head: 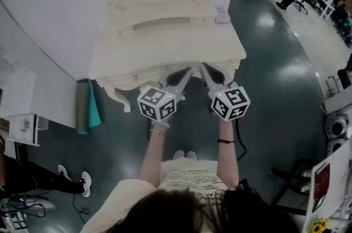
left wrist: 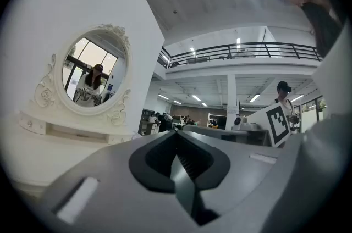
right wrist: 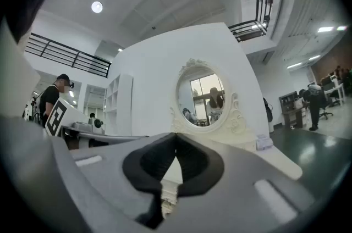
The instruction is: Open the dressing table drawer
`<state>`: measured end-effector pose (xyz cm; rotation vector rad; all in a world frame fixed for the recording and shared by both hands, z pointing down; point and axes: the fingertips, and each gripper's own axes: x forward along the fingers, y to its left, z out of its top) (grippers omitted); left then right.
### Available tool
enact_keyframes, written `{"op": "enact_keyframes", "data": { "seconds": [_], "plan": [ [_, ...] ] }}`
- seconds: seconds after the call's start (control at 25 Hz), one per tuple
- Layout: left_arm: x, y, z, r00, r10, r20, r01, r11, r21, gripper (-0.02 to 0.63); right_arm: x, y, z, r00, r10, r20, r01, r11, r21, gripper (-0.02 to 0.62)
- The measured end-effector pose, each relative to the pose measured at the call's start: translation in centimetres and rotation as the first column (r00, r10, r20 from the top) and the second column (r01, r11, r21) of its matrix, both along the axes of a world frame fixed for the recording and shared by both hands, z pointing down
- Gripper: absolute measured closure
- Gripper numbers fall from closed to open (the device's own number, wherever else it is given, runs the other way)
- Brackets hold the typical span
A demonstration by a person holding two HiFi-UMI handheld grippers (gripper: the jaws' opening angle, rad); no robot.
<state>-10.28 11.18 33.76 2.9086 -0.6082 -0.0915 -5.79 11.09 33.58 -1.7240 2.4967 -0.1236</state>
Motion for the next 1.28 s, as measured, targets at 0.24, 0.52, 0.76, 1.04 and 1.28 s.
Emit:
{"op": "enact_keyframes", "data": {
  "seconds": [0.24, 0.52, 0.76, 1.04, 1.28],
  "plan": [
    [0.1, -0.3, 0.4, 1.000, 0.002, 0.005, -0.002, 1.000, -0.006, 0.606, 0.2, -0.4, 0.4, 1.000, 0.004, 0.005, -0.004, 1.000, -0.007, 0.592],
    [0.9, -0.2, 0.5, 1.000, 0.005, 0.006, -0.005, 1.000, -0.008, 0.606, 1.0, -0.3, 0.4, 1.000, 0.003, 0.017, -0.003, 1.000, 0.000, 0.592],
    [2.0, 0.3, 0.5, 1.000, 0.000, 0.002, 0.000, 1.000, -0.004, 0.606, 2.1, 0.1, 0.5, 1.000, 0.004, 0.026, -0.004, 1.000, -0.005, 0.592],
    [3.1, 0.4, 1.4, 1.000, -0.023, -0.002, 0.023, 0.999, -0.029, 0.606, 3.6, 0.1, 1.5, 1.000, 0.008, 0.023, -0.008, 0.999, -0.032, 0.592],
    [3.8, -0.1, 1.6, 0.999, -0.030, 0.009, 0.031, 0.999, -0.035, 0.606, 4.7, -0.4, 2.0, 0.999, 0.018, 0.039, -0.016, 0.999, -0.051, 0.592]
  ]
}}
